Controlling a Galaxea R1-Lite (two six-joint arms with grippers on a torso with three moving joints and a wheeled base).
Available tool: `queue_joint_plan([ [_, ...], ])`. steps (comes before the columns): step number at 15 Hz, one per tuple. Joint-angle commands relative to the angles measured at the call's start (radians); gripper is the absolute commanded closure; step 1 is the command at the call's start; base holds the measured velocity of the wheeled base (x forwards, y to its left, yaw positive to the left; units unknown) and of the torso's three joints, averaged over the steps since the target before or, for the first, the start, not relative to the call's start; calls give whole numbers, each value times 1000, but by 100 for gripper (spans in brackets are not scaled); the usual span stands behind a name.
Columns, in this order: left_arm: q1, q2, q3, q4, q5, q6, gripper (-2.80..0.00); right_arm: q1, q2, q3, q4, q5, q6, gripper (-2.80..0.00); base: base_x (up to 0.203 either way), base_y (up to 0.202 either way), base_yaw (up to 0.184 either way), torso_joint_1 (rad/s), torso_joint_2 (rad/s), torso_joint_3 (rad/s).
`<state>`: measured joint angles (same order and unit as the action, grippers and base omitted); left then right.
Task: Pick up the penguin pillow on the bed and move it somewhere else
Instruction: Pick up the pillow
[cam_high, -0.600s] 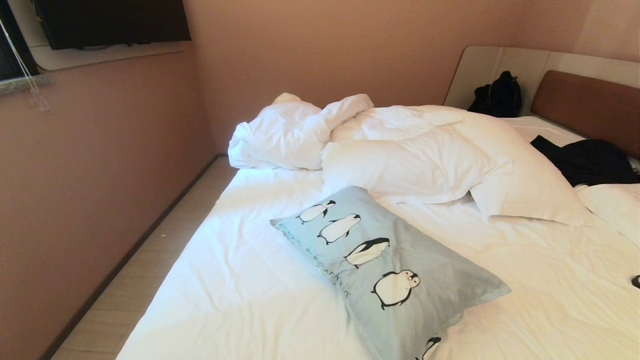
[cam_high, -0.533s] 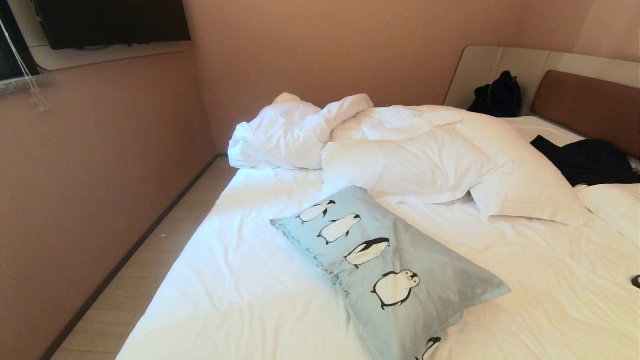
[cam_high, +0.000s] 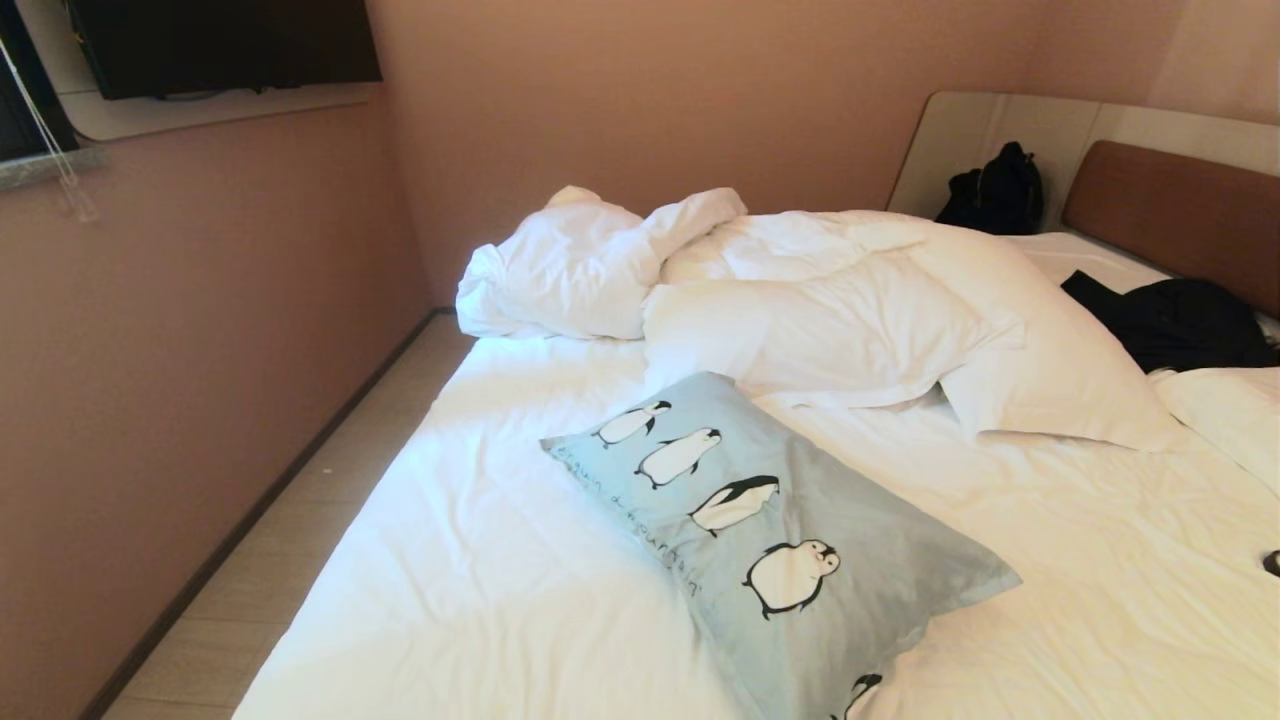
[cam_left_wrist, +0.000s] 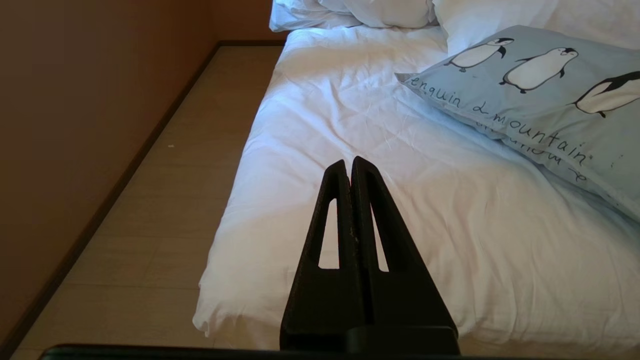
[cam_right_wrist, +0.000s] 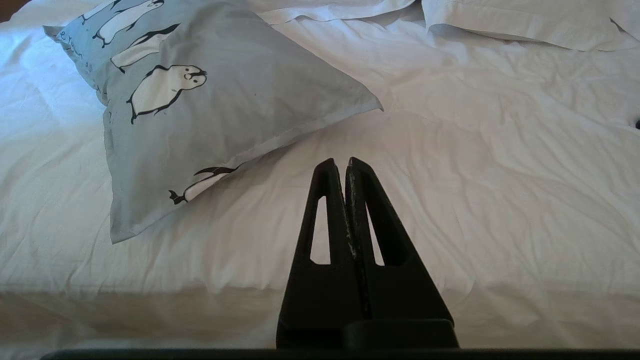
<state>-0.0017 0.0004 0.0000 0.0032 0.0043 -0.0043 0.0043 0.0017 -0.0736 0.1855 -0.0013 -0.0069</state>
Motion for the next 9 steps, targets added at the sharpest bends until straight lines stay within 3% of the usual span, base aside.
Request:
queue_joint_plan([
  [1, 0, 0, 2, 0, 0, 0, 0, 0, 0, 0, 1, 1, -8, 0, 0, 0, 0, 0, 0, 0],
  [4, 0, 0, 2, 0, 0, 0, 0, 0, 1, -15, 0, 6, -36, 0, 0, 0, 0, 0, 0, 0],
  [9, 0, 0, 2, 0, 0, 0, 0, 0, 119, -201, 3, 55, -35, 0, 0, 0, 0, 0, 0, 0],
])
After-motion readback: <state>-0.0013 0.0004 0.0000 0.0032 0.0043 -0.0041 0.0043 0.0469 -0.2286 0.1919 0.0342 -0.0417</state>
